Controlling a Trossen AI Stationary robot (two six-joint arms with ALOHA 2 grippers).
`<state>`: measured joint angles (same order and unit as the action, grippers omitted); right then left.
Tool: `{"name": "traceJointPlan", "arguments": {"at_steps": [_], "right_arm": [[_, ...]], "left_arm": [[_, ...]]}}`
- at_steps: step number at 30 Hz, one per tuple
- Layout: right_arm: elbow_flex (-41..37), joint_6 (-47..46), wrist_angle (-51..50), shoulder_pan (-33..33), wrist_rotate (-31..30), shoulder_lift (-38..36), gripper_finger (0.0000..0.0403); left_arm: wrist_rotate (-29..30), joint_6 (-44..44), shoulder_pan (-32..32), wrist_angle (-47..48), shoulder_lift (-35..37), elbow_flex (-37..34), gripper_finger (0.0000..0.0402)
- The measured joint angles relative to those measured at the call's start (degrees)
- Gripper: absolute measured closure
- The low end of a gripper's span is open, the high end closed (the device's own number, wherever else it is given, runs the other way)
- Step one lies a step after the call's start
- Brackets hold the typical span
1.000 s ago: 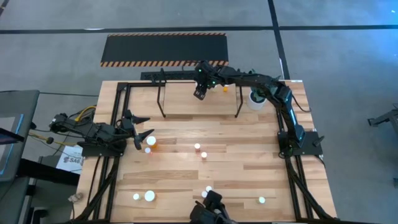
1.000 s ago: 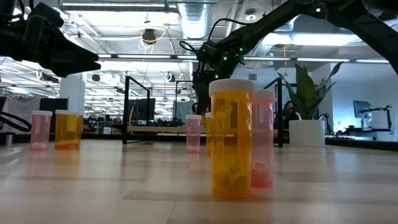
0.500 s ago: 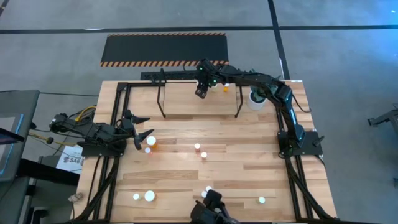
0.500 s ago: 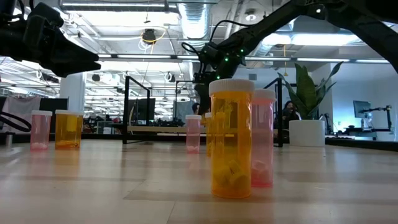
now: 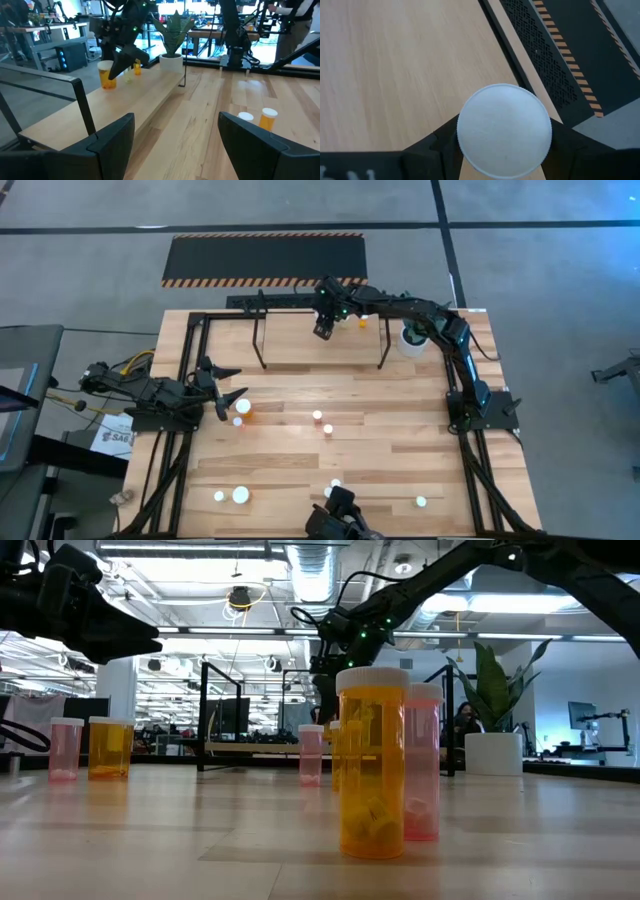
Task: Pick and place medicine bottles onto shelf by color
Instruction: Put the top right large orange pill bottle on the shelf
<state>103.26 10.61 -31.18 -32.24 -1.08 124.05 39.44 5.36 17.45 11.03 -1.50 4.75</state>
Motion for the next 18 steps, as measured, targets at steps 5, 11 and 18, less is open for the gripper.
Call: {"name": "traceJointPlan", "arguments": {"at_steps": [5,11,18], "right_arm": [[0.00,-0.04,-0.06,0.01,1.05,0.00,0.0178],[0.00,0.86,-0.02,-0.06,1.25,0.00,0.0178],[-0.08,1.62,0.44,-0.08,2.57,0.02,0.0178]], "left_arm": [[0.00,0.00,-0.02,0.01,0.00,0.00,0.0129],[0.00,0.00,-0.02,0.00,0.00,0.00,0.0129],[0.00,0.00,-0.02,0.02,0.00,-0.02,0.0129]]}}
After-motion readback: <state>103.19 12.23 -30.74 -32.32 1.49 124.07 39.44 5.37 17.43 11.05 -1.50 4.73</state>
